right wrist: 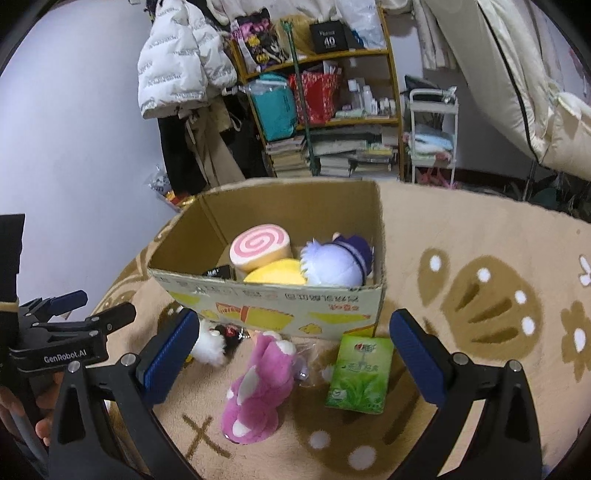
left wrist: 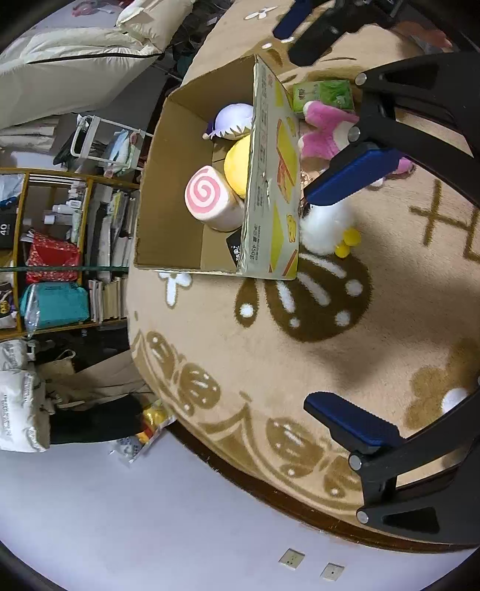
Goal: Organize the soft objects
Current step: 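Withdraw both tools from the box toward the remaining items, then close the left tool on the white fluffy plush while the right tool grasps the pink bunny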
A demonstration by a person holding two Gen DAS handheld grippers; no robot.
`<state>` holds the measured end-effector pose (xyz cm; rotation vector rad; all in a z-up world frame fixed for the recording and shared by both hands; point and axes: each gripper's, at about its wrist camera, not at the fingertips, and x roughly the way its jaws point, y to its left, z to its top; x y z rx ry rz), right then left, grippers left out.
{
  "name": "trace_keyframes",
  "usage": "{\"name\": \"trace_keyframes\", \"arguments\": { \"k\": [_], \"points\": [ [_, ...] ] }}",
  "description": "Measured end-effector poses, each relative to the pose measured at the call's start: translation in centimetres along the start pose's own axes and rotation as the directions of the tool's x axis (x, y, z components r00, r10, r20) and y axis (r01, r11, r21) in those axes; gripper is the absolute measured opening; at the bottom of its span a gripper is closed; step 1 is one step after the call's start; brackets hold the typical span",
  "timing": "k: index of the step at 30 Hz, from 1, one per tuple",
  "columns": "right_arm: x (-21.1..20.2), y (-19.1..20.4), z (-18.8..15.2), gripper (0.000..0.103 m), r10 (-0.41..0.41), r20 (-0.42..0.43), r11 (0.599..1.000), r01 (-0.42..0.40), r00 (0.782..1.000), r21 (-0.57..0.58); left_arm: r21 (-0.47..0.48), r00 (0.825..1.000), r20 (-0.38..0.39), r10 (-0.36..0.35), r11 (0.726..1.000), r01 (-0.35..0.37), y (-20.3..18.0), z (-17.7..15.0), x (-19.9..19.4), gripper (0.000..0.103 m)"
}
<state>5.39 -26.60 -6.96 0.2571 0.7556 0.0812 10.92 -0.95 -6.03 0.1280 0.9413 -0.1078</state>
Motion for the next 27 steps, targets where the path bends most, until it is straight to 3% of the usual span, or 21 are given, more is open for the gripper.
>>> {"name": "trace_keyframes", "arguments": {
  "k": [13, 24, 27],
  "points": [
    [4.4, 0.9, -1.1, 0.103, -0.024, -0.139, 0.999, 0.019, 0.99, -0.036, 0.042, 0.99, -0.135, -0.04, 0.998, 0.046, -1.8, 0.9, 5.0, 0.1],
    [8.1, 1.9, -2.8, 0.103, -0.035, -0.282, 0.996, 0.012, 0.959, -0.084, 0.11, 0.97, -0.239, -0.045, 0.991, 0.073, -4.1, 0.6, 8.4, 0.1],
    [9.0, 2.2, -3.3, 0.088, -0.045, -0.324, 0.995, 0.013, 0.945, -0.099, 0.123, 0.964, -0.262, -0.038, 0.99, 0.073, -4.5, 0.2, 9.2, 0.098]
  ]
}}
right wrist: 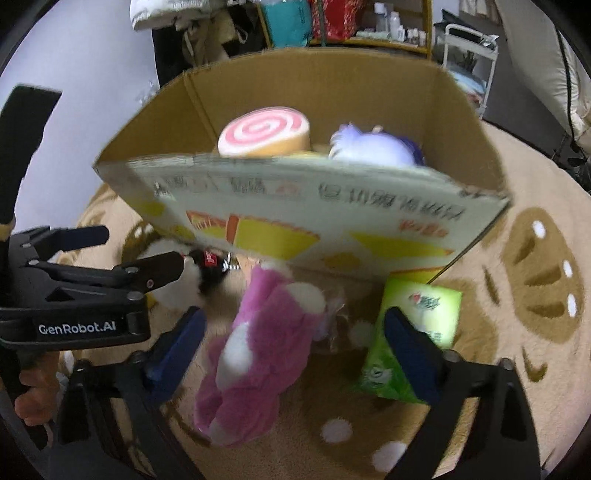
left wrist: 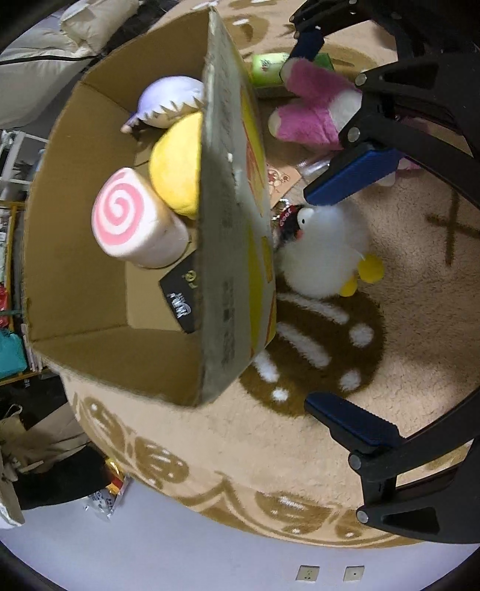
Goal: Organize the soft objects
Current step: 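Close the left tool on the white fluffy plush while the right tool grasps the pink bunny, then lift the white plush with the left tool while the right tool carries the pink bunny over the box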
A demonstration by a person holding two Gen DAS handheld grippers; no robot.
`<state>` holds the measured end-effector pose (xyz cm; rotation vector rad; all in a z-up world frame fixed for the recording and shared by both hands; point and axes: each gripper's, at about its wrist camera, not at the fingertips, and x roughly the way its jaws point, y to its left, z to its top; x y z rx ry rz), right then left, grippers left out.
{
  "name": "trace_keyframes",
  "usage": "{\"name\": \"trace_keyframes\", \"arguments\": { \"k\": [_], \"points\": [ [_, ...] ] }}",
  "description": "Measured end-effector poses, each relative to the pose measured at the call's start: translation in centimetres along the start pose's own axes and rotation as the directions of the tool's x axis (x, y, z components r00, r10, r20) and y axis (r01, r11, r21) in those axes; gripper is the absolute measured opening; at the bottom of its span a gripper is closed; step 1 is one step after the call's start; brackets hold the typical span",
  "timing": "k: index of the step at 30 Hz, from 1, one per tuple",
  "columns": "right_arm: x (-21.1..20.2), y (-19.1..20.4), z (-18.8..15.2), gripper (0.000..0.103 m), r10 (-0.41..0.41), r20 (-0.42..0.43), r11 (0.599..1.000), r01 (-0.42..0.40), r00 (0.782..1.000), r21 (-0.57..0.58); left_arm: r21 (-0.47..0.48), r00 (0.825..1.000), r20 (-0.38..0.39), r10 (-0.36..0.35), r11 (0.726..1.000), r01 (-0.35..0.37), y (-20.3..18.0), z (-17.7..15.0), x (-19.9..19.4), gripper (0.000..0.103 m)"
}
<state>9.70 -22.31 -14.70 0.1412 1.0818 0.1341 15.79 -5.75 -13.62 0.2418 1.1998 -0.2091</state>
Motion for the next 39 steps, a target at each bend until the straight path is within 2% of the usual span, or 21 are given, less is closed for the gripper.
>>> {"name": "trace_keyframes", "arguments": {
  "k": [1, 3, 4, 7, 8, 10, 11, 12, 13, 14, 22, 26, 30, 33, 36, 39],
  "points": [
    [0.4, 0.1, -0.1, 0.082, 0.0, -0.016, 1.0, 0.0, 1.0, -0.006, 0.003, 1.0, -0.01, -0.007, 1.0, 0.007, -0.2, 0.0, 0.3, 0.097],
    [1.0, 0.4, -0.3, 0.076, 0.013, -0.039, 1.0, -0.013, 0.999, -0.007, 0.002, 0.999, -0.024, -0.028, 1.0, 0.028, -0.3, -0.1, 0.8, 0.09],
    [1.1, 0.4, -0.3, 0.075, 0.018, -0.042, 1.0, -0.018, 0.999, -0.004, -0.002, 0.999, -0.028, -0.04, 0.999, 0.04, -0.3, -0.2, 0.9, 0.089],
    [1.2, 0.6, -0.3, 0.071, 0.019, -0.043, 1.0, -0.019, 0.999, -0.007, -0.023, 0.996, -0.049, -0.08, 0.997, 0.079, -0.4, -0.2, 1.6, 0.075],
    [1.2, 0.6, -0.3, 0.07, 0.021, -0.044, 1.0, -0.021, 0.999, -0.006, -0.031, 0.993, -0.058, -0.101, 0.995, 0.099, -0.4, -0.2, 1.9, 0.07],
    [1.3, 0.7, -0.4, 0.06, 0.039, -0.05, 0.999, -0.039, 0.998, -0.002, -0.06, 0.985, -0.076, -0.155, 0.987, 0.15, -0.3, -0.4, 2.3, 0.056],
    [1.3, 0.7, -0.4, 0.059, 0.044, -0.051, 0.999, -0.045, 0.998, -0.003, -0.071, 0.98, -0.079, -0.182, 0.982, 0.177, -0.1, -0.3, 2.5, 0.044],
    [1.4, 1.1, -0.4, 0.053, 0.046, -0.05, 0.999, -0.047, 0.998, -0.01, -0.086, 0.975, -0.083, -0.207, 0.976, 0.2, -0.1, -0.5, 2.6, 0.038],
    [1.4, 1.4, -0.4, 0.047, 0.052, -0.05, 0.998, -0.053, 0.997, -0.019, -0.081, 0.979, -0.072, -0.192, 0.979, 0.186, -0.2, -0.6, 2.5, 0.035],
    [1.4, 1.5, -0.4, 0.047, 0.048, -0.05, 0.999, -0.049, 0.998, -0.023, -0.073, 0.982, -0.064, -0.175, 0.983, 0.171, -0.3, -0.6, 2.3, 0.033],
    [0.3, 0.5, -0.7, 0.044, 0.023, -0.026, 1.0, -0.023, 0.999, 0.005, -0.071, 0.995, -0.031, -0.097, 0.993, 0.095, 0.0, -1.8, 1.0, 0.032],
    [-1.3, -0.1, -0.4, 0.044, -0.001, 0.027, 1.0, 0.0, 1.0, 0.019, -0.076, 0.996, 0.008, -0.091, 0.993, 0.091, 0.2, -2.7, -0.8, 0.031],
    [-3.5, -0.3, -0.3, 0.044, -0.026, 0.115, 0.999, 0.024, 0.993, 0.023, -0.069, 0.993, 0.088, -0.079, 0.994, 0.086, 0.5, -3.8, -4.0, 0.031],
    [-5.5, -0.6, -0.4, 0.044, -0.045, 0.188, 0.999, 0.04, 0.981, 0.03, -0.08, 0.986, 0.158, -0.05, 0.995, 0.063, 1.3, -4.9, -6.6, 0.031],
    [-7.8, -0.9, -0.6, 0.044, -0.061, 0.256, 0.998, 0.054, 0.965, 0.034, -0.106, 0.97, 0.241, -0.038, 0.992, 0.065, 1.7, -5.9, -9.3, 0.031],
    [-9.8, -0.8, -0.8, 0.044, -0.074, 0.322, 0.997, 0.069, 0.944, 0.028, -0.128, 0.941, 0.338, -0.021, 0.989, 0.069, 2.8, -6.3, -12.0, 0.031]
  ]
}}
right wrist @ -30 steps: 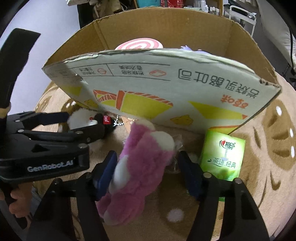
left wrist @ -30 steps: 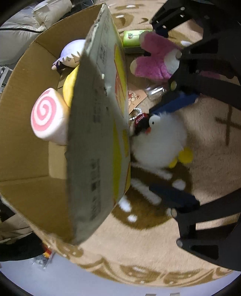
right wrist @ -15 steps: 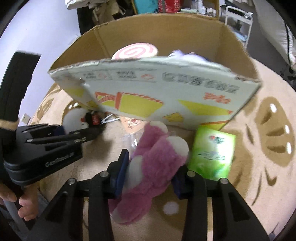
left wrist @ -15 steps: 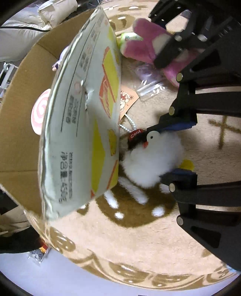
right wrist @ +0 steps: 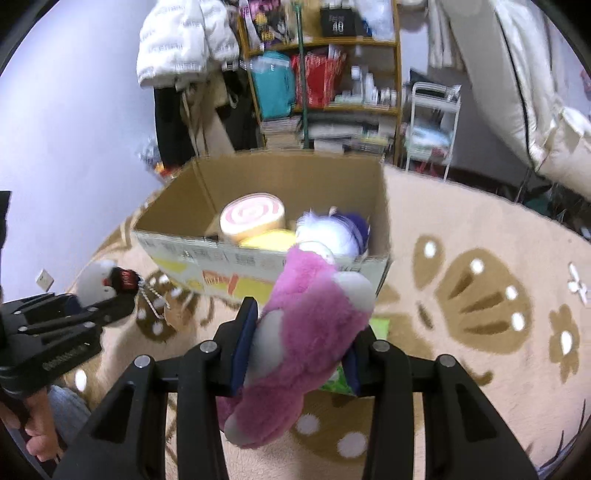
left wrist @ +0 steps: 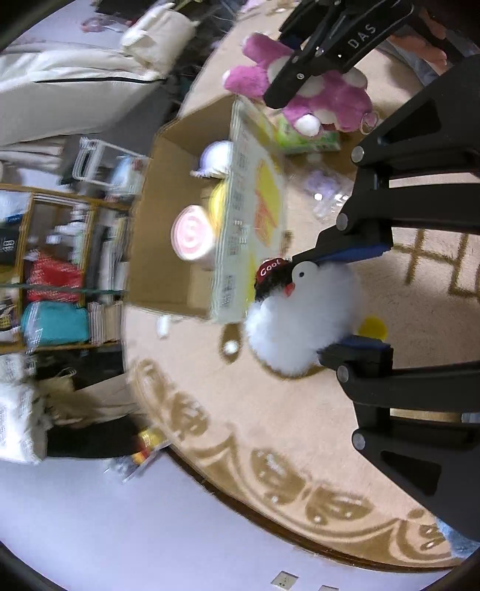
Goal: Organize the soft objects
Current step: 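Lift the white plush with the left tool while the right tool carries the pink bunny over the box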
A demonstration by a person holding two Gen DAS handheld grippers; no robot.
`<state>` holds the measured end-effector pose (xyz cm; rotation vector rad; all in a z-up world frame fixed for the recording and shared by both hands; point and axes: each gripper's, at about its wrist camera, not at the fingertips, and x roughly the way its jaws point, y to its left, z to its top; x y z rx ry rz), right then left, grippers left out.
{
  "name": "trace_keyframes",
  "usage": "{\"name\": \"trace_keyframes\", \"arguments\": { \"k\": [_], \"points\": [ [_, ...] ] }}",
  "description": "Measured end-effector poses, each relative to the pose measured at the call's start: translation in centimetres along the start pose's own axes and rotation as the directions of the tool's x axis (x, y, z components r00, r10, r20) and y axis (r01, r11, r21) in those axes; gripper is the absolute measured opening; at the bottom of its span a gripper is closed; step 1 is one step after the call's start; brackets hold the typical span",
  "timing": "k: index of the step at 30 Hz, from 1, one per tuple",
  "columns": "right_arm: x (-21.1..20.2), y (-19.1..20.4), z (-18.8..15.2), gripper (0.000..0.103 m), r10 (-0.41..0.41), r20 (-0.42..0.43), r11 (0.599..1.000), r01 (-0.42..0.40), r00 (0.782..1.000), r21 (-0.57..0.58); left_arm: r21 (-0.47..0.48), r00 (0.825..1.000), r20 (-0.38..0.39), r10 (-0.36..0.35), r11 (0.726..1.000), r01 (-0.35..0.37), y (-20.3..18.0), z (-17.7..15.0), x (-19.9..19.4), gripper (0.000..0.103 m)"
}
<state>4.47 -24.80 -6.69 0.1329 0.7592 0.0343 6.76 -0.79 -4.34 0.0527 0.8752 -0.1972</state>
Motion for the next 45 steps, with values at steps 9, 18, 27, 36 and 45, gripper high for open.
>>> {"name": "trace_keyframes", "arguments": {
  "k": [9, 18, 27, 36, 45],
  "points": [
    [-3.6, 0.2, 2.0, 0.043, -0.029, 0.17, 0.998, 0.037, 0.985, -0.042, 0.026, 0.971, 0.239, 0.024, 0.999, -0.031, -0.4, 1.3, -4.4, 0.032],
    [-5.0, 0.4, 5.4, 0.044, -0.016, 0.259, 0.998, 0.03, 0.966, -0.049, 0.049, 0.921, 0.387, 0.045, 0.996, -0.069, -0.9, 3.7, -7.0, 0.032],
    [-4.7, 0.3, 8.6, 0.044, -0.013, 0.319, 0.997, 0.035, 0.948, -0.062, 0.072, 0.886, 0.46, 0.053, 0.993, -0.096, -2.2, 7.5, -6.8, 0.032],
    [-2.9, 0.4, 10.2, 0.044, 0.002, 0.337, 0.995, 0.031, 0.941, -0.094, 0.06, 0.88, 0.471, 0.065, 0.993, -0.106, -2.4, 9.8, -4.4, 0.032],
    [-0.2, 0.2, 9.6, 0.044, 0.035, 0.346, 0.997, -0.007, 0.938, -0.08, 0.055, 0.904, 0.423, 0.062, 0.994, -0.094, -2.3, 9.4, -0.3, 0.032]
  ]
}}
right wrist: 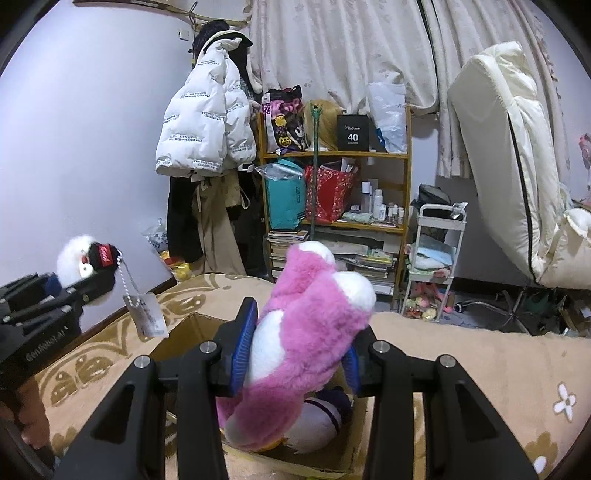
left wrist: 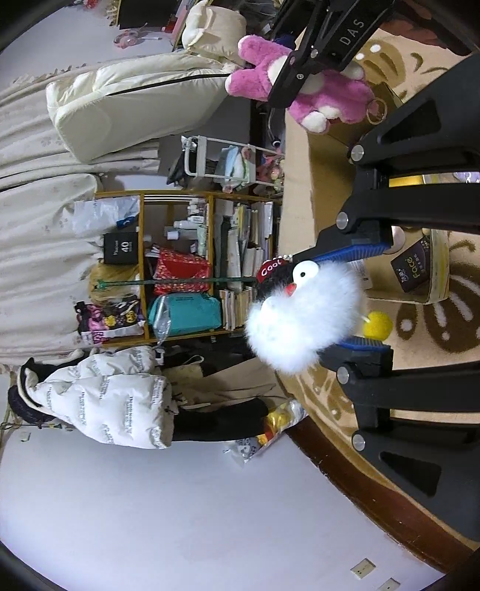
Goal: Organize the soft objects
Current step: 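Lift the white plush with the left tool while the right tool carries the pink bunny over the box, then open the left tool to drop the white plush while the right tool releases the pink bunny into the box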
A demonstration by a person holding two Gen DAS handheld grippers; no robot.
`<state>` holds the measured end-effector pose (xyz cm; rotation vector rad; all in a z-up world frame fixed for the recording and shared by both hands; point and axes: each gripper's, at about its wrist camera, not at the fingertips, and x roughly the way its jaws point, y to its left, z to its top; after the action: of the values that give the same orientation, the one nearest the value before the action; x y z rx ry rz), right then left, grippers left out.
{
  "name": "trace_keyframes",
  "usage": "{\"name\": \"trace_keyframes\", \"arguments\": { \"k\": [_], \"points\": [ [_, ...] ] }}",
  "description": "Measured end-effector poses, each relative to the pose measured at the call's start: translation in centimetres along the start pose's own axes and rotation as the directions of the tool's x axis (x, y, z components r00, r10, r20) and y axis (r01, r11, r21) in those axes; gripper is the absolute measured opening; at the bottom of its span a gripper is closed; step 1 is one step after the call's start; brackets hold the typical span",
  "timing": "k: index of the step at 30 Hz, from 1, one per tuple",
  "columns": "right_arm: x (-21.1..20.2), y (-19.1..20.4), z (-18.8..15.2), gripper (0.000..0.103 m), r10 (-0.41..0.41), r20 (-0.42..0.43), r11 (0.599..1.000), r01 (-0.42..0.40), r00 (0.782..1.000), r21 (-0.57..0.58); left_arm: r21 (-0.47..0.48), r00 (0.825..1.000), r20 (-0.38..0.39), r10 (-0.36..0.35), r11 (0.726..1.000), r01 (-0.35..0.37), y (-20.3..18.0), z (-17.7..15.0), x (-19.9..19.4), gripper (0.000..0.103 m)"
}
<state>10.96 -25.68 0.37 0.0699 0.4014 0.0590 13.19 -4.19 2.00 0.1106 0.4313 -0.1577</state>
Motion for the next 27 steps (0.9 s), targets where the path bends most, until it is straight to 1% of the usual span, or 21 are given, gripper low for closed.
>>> {"name": "trace_keyframes", "arguments": {
  "k": [4, 9, 14, 19, 27],
  "points": [
    [1.4, -0.4, -0.9, 0.044, 0.01, -0.023, 1.0, -0.009, 1.0, 0.021, -0.001, 1.0, -0.023, -0.014, 1.0, 0.014, -0.4, -0.7, 1.4, 0.032],
    [2.7, -1.3, -1.6, 0.044, 0.022, -0.038, 0.998, -0.019, 0.999, 0.062, 0.021, 0.998, -0.051, -0.023, 0.999, 0.024, -1.2, -1.7, 2.9, 0.033],
    [3.6, -2.3, -2.1, 0.044, 0.039, -0.053, 0.994, -0.033, 0.998, 0.104, 0.035, 0.995, -0.099, -0.033, 0.999, 0.037, -1.8, -2.6, 4.4, 0.033],
    [4.2, -2.4, -2.6, 0.044, 0.054, -0.066, 0.993, -0.047, 0.996, 0.112, 0.04, 0.99, -0.135, -0.033, 0.998, 0.039, -2.0, -3.2, 5.5, 0.033],
    [4.0, -1.7, -2.6, 0.044, 0.076, -0.061, 0.994, -0.071, 0.995, 0.084, 0.026, 0.986, -0.164, -0.04, 0.999, 0.044, -1.8, -3.7, 6.0, 0.035]
  ]
}}
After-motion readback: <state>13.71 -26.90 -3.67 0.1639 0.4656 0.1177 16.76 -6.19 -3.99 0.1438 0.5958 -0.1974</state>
